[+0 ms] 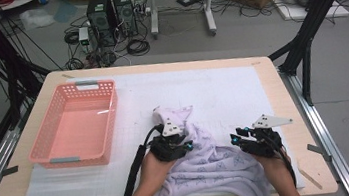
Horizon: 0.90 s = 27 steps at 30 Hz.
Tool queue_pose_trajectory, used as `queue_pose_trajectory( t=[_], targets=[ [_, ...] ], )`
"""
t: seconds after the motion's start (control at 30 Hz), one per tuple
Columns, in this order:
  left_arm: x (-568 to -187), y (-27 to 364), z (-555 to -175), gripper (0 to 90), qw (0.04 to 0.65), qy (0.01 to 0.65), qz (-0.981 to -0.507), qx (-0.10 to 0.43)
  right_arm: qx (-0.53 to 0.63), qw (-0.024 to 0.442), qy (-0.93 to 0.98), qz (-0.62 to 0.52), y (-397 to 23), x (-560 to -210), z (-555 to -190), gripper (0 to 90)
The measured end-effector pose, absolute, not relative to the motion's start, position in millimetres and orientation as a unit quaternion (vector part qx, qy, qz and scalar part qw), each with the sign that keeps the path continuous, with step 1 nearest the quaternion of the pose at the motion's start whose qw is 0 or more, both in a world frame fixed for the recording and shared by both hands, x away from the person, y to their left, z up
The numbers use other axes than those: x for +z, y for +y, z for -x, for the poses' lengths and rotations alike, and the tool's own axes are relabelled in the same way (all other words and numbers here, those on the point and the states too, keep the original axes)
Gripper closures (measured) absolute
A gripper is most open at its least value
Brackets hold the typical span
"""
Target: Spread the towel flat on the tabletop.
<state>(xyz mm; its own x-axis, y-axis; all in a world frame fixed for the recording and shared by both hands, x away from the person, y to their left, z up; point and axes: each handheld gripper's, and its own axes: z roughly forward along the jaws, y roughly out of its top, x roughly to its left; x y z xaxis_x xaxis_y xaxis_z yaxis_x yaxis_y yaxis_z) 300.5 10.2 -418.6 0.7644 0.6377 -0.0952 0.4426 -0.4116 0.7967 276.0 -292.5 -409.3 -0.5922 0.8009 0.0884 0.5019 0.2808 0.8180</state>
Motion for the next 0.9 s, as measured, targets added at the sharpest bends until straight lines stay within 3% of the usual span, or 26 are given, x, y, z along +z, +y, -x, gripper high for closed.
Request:
queue_pose_trajectory(
  t=[0.1,0.27,0.57,0.8,0.9],
  targets=[
    [-415.7,20.1,-298.0,83.1,0.450,0.329,-0.822,0.114,0.430,0.171,0.780,-0.421,-291.5,-410.9,-281.5,62.5],
    [-409.6,58.9,-289.2,83.1,0.483,0.360,-0.791,0.109,0.421,0.163,0.784,-0.427,-284.7,-414.0,-292.3,62.7],
    [-423.8,108.1,-269.7,82.5,0.490,0.387,-0.774,0.105,0.402,0.129,0.820,-0.386,-245.7,-420.6,-308.2,61.5],
    [-430.9,114.4,-263.7,82.6,0.502,0.386,-0.767,0.104,0.408,0.045,0.853,-0.321,-212.6,-420.9,-312.2,56.4],
    [-432.3,114.9,-263.5,82.6,0.501,0.385,-0.769,0.101,0.378,0.038,0.876,-0.298,-194.8,-428.2,-312.9,56.1]
  ],
)
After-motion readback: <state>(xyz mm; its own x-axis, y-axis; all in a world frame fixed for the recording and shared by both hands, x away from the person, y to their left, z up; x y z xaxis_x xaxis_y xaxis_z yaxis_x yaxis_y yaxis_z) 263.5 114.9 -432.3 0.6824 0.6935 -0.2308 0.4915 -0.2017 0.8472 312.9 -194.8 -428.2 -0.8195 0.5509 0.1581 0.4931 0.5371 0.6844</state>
